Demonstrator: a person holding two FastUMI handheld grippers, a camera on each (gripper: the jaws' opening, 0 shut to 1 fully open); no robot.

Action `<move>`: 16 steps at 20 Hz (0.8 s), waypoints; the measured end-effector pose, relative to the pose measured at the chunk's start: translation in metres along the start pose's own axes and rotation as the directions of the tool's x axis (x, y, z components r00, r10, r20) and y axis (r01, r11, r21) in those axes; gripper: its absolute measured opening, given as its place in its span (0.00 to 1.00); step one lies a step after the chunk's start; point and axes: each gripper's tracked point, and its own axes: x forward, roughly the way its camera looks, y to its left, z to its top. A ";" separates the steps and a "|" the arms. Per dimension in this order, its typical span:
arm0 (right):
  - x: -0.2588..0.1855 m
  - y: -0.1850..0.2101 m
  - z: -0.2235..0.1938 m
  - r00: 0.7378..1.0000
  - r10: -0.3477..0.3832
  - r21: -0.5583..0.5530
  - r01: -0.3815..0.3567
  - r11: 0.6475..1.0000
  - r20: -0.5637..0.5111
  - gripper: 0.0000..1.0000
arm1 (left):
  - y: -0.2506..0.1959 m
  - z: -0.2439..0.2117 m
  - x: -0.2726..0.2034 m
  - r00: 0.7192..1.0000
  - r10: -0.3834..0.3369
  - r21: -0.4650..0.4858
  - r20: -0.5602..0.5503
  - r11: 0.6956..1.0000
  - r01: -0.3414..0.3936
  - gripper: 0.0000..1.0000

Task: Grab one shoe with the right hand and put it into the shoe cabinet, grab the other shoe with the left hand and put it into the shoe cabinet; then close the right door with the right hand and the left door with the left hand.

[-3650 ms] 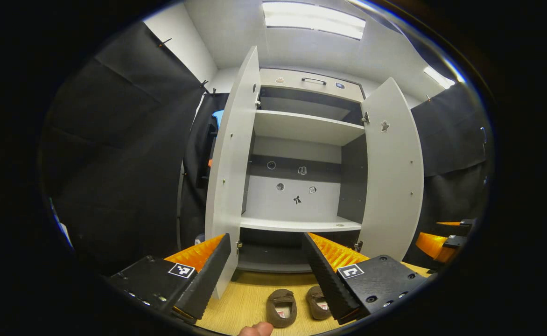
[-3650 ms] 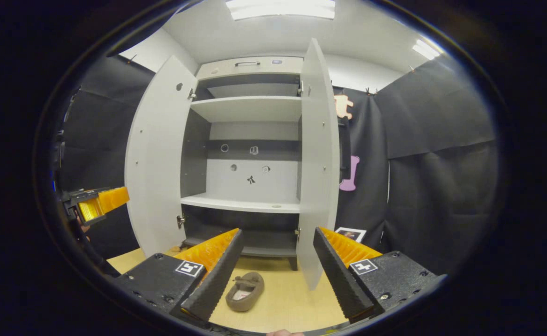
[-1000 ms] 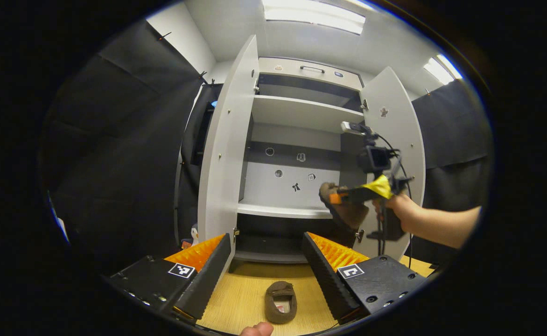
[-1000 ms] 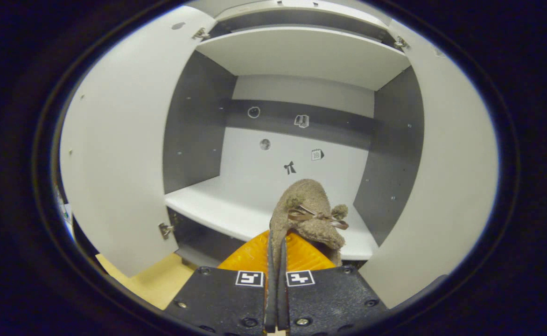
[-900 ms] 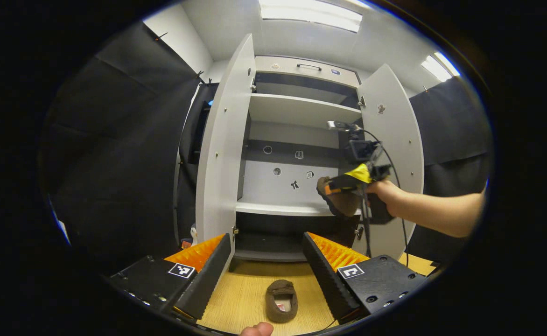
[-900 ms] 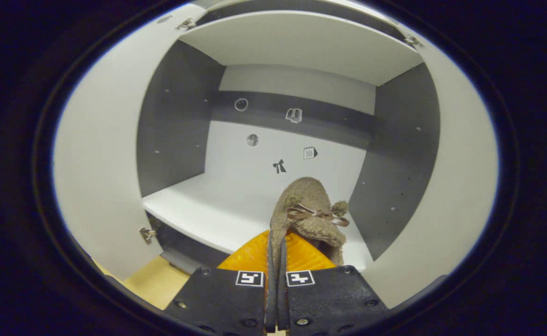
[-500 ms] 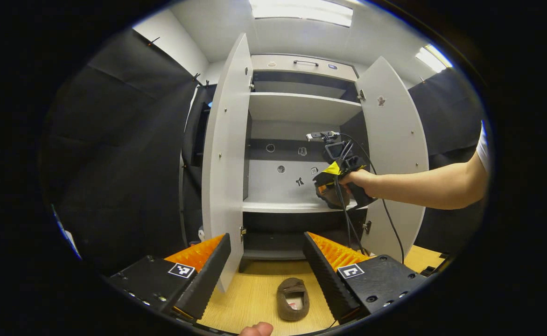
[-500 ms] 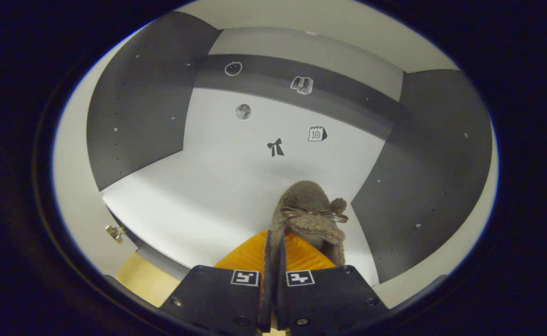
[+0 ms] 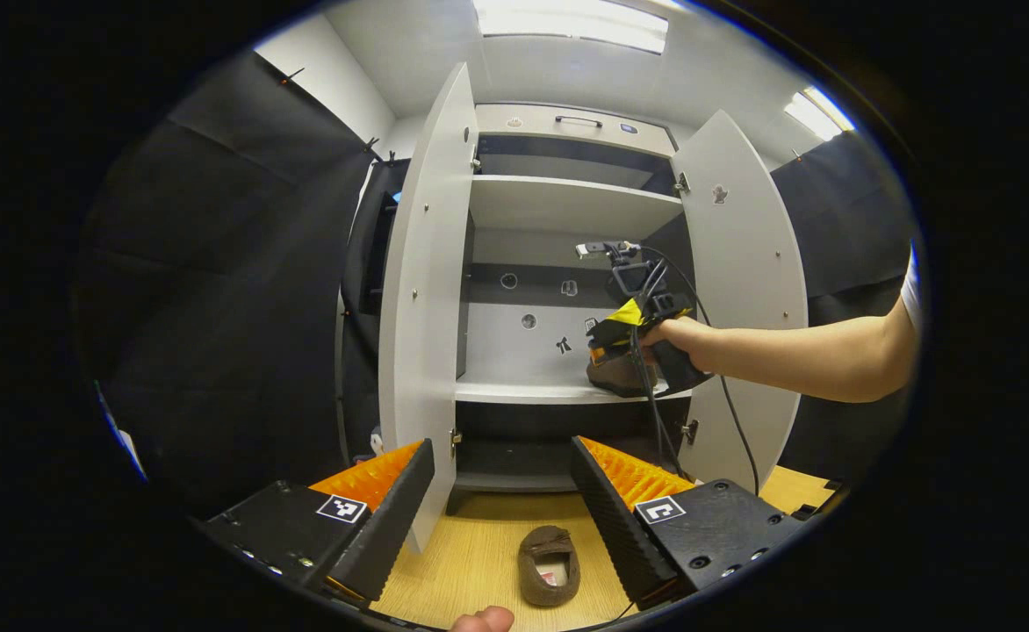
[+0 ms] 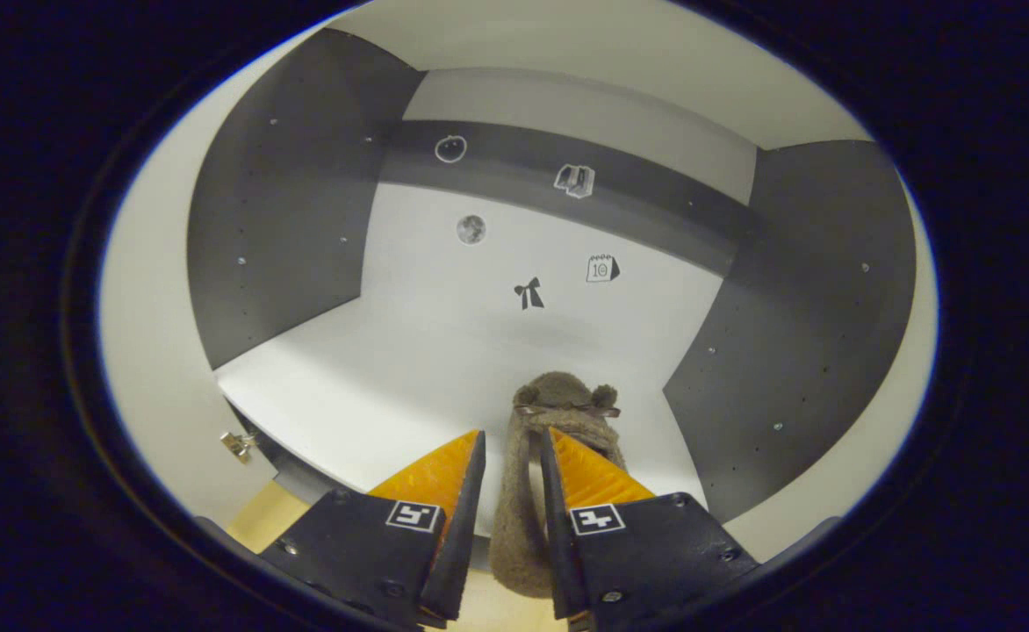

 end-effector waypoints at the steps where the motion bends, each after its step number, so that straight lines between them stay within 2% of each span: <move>1: -0.015 0.001 0.005 0.999 0.013 0.006 -0.013 1.000 0.033 0.41 | -0.002 0.000 0.001 1.000 -0.008 -0.001 0.003 1.000 0.008 0.95; 3: -0.049 0.005 0.009 0.994 0.038 0.010 -0.039 0.999 0.099 0.43 | -0.007 0.000 0.002 1.000 -0.022 -0.004 0.005 1.000 0.022 0.95; 4: -0.069 0.008 0.007 0.990 0.056 0.017 -0.059 0.998 0.132 0.52 | -0.009 -0.001 0.003 1.000 -0.029 -0.007 0.004 1.000 0.029 0.95; 5: -0.087 0.010 0.002 0.984 0.068 0.029 -0.074 0.997 0.164 0.52 | -0.013 -0.002 0.003 0.999 -0.038 -0.011 0.002 0.999 0.038 0.95; 6: -0.105 0.011 -0.006 0.979 0.068 0.052 -0.080 0.995 0.194 0.63 | -0.014 -0.004 0.005 0.999 -0.045 -0.014 0.001 0.999 0.045 0.95; 8: -0.137 0.016 -0.029 0.966 0.078 0.098 -0.105 0.990 0.246 0.72 | -0.020 -0.005 0.006 0.998 -0.059 -0.015 -0.003 0.998 0.059 0.95; 9: -0.152 0.017 -0.045 0.961 0.079 0.117 -0.114 0.987 0.266 0.72 | -0.025 -0.006 0.007 0.997 -0.074 -0.015 -0.005 0.997 0.074 0.95; 10: -0.166 0.020 -0.061 0.952 0.087 0.130 -0.130 0.983 0.293 0.67 | -0.030 -0.007 0.006 0.996 -0.093 -0.009 -0.009 0.996 0.093 0.95; 11: -0.177 0.024 -0.082 0.948 0.085 0.145 -0.135 0.980 0.308 0.73 | -0.032 -0.008 0.005 0.995 -0.099 -0.001 -0.010 0.995 0.099 0.95; 12: -0.188 0.025 -0.106 0.948 0.079 0.157 -0.133 0.979 0.309 0.69 | -0.032 -0.010 0.004 0.995 -0.101 0.004 -0.010 0.995 0.101 0.95; 16: -0.221 0.037 -0.191 0.952 0.092 0.183 -0.150 0.972 0.292 0.73 | -0.041 -0.024 0.002 0.991 -0.124 -0.007 -0.044 0.992 0.124 0.95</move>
